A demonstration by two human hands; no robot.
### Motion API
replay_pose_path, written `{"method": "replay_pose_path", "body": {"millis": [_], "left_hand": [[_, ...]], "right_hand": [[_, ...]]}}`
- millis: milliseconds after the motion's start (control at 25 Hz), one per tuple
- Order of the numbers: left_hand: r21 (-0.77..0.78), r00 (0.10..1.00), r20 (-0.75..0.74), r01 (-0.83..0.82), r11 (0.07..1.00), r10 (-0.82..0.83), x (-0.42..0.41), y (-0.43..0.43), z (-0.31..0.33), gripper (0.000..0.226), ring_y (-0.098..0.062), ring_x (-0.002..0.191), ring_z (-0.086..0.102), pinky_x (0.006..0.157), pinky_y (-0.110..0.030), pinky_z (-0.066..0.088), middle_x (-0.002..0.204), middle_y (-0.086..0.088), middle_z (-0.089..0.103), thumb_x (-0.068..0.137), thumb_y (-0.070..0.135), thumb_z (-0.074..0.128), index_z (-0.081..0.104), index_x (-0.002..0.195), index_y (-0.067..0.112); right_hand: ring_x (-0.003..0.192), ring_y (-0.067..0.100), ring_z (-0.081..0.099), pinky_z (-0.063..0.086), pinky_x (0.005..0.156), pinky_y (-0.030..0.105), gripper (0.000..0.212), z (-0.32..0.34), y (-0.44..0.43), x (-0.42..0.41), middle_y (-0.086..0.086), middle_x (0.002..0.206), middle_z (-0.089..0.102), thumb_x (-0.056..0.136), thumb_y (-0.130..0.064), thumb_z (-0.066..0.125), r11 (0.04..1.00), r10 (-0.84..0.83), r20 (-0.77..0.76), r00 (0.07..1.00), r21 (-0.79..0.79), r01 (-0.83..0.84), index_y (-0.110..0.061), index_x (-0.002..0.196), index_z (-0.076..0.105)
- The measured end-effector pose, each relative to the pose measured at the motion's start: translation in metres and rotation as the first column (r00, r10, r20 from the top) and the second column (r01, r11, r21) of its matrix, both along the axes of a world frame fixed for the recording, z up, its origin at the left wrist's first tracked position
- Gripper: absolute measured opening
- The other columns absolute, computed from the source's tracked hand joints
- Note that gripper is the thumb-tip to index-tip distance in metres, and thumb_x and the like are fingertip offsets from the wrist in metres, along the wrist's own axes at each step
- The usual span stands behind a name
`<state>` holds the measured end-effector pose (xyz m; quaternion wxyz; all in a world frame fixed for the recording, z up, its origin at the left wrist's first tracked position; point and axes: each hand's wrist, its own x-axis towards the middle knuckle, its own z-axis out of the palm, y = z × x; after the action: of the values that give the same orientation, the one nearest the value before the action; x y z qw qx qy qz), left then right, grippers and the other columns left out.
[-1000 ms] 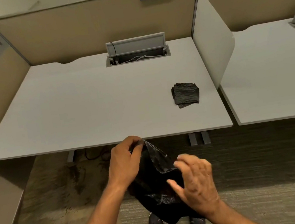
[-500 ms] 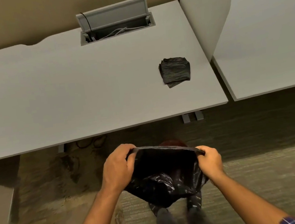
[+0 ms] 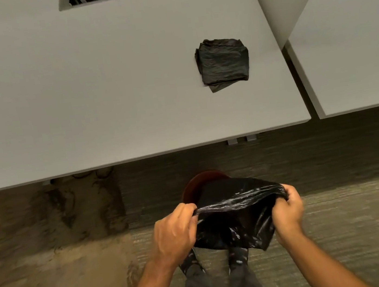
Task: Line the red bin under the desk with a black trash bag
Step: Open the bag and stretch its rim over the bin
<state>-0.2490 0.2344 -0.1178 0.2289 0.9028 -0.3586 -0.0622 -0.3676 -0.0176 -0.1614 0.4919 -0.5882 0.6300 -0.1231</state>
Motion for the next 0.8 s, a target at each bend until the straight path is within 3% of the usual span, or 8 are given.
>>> {"method": "replay_pose_path", "body": {"millis": [200,320,440,600,720,800], "left_hand": [[0.038,0.977,-0.178,-0.109,0.993,0.114,0.005,0.004,-0.082,0.019,-0.017,0.078,0.075,0.058,-0.036,0.06,0.1,0.008,0.077,0.099,0.031,0.059,0.073,0.109,0.022],[0.073,0.896,-0.37,-0.233,0.97,0.244,0.01,0.005,-0.139,0.015,-0.012,0.092,0.072,0.077,-0.034,0.06,0.105,0.01,0.076,0.101,0.023,0.064,0.075,0.111,0.023],[0.075,0.831,-0.438,-0.346,0.935,0.343,0.023,0.007,-0.194,0.013,-0.009,0.088,0.068,0.078,-0.03,0.054,0.096,0.01,0.075,0.103,0.02,0.064,0.076,0.103,0.022],[0.107,0.735,-0.524,-0.444,0.89,0.429,0.036,0.0,-0.253,0.015,-0.006,0.08,0.069,0.072,-0.028,0.052,0.086,0.011,0.076,0.103,0.024,0.064,0.077,0.095,0.023],[0.203,0.55,-0.624,-0.573,0.794,0.556,0.059,-0.012,-0.298,0.019,-0.021,0.082,0.074,0.076,-0.036,0.056,0.084,0.0,0.08,0.1,0.03,0.068,0.08,0.09,0.018],[0.254,0.407,-0.666,-0.665,0.703,0.625,0.082,-0.022,-0.324,0.02,-0.028,0.1,0.074,0.089,-0.036,0.055,0.101,-0.005,0.08,0.099,0.03,0.072,0.082,0.106,0.014]], "right_hand": [[0.094,0.033,0.073,0.061,0.09,0.053,0.026,-0.078,-0.011,-0.008,0.006,0.092,0.077,0.091,-0.004,0.054,0.981,0.103,-0.119,0.988,0.174,-0.081,-0.023,0.091,0.072],[0.085,0.028,0.076,0.063,0.085,0.056,0.024,-0.126,-0.02,-0.011,0.004,0.085,0.08,0.093,-0.007,0.058,0.947,0.22,-0.208,0.953,0.28,-0.158,-0.021,0.086,0.076],[0.087,0.029,0.077,0.064,0.086,0.054,0.026,-0.159,-0.031,-0.01,0.008,0.086,0.081,0.094,-0.001,0.058,0.918,0.281,-0.229,0.932,0.348,-0.191,-0.017,0.09,0.078],[0.091,0.025,0.074,0.06,0.085,0.043,0.016,-0.19,-0.05,-0.012,0.012,0.099,0.078,0.089,0.003,0.074,0.82,0.368,-0.063,0.928,0.492,-0.292,-0.007,0.101,0.071],[0.079,0.024,0.067,0.053,0.071,0.038,0.008,-0.215,-0.071,-0.003,0.019,0.093,0.071,0.092,-0.002,0.072,0.687,0.388,0.122,0.914,0.622,-0.375,-0.007,0.097,0.071],[0.076,0.023,0.068,0.058,0.069,0.036,0.012,-0.236,-0.085,0.016,0.017,0.09,0.072,0.1,-0.007,0.061,0.587,0.4,0.2,0.894,0.693,-0.418,-0.002,0.104,0.072]]}}
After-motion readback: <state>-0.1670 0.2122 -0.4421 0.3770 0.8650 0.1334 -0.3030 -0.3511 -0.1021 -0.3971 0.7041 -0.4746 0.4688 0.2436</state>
